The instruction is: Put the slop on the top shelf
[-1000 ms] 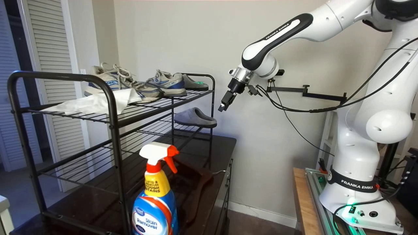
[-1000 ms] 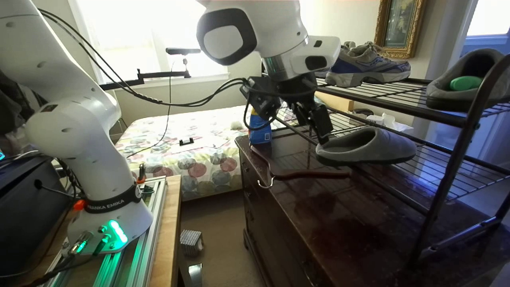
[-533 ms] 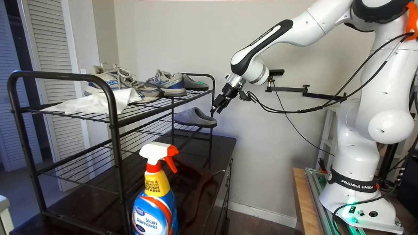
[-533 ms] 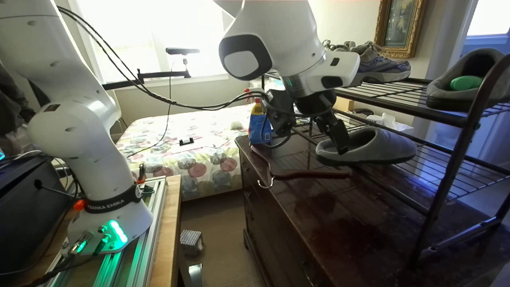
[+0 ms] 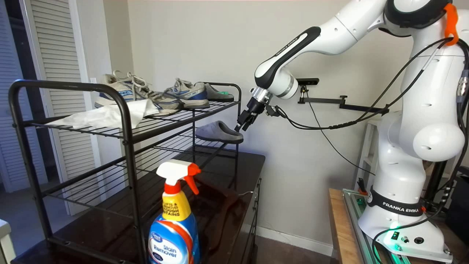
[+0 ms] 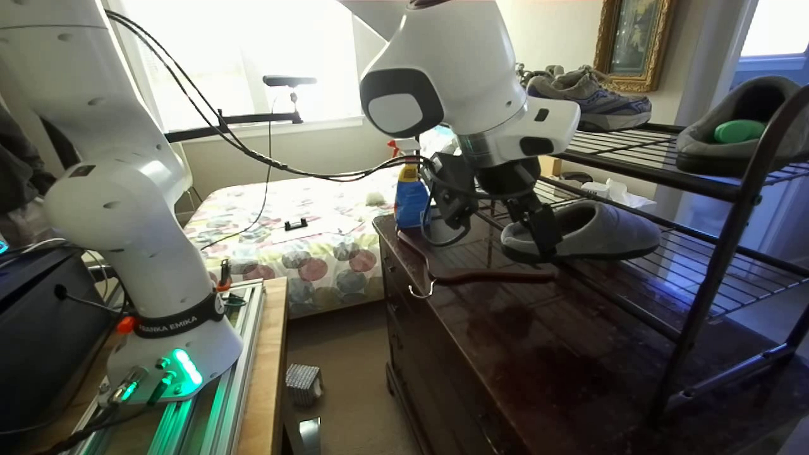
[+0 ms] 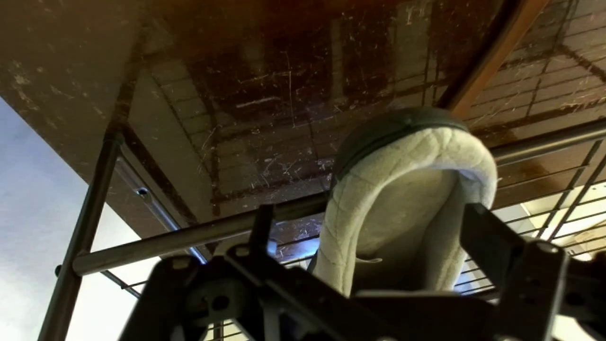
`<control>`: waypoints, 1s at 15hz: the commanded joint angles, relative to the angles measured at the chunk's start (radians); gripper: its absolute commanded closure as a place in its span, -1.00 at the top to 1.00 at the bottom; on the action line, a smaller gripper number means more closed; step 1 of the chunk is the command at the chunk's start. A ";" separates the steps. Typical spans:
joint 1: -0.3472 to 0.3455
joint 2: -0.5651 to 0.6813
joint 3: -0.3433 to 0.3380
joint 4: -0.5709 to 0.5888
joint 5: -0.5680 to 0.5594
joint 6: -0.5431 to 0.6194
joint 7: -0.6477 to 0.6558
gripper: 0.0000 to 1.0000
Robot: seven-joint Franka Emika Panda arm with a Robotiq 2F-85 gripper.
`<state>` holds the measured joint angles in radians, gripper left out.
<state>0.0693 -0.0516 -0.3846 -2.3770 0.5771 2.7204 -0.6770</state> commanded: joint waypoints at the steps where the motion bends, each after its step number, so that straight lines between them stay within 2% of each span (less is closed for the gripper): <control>1: 0.018 0.016 -0.005 0.016 0.166 0.076 -0.154 1.00; 4: 0.027 0.025 -0.006 0.033 0.341 0.119 -0.309 1.00; 8: 0.027 0.052 -0.004 0.064 0.535 0.117 -0.478 1.00; 15: 0.018 0.200 0.023 0.193 0.837 0.136 -0.669 1.00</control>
<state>0.0842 0.0484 -0.3757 -2.2817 1.2743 2.8270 -1.2710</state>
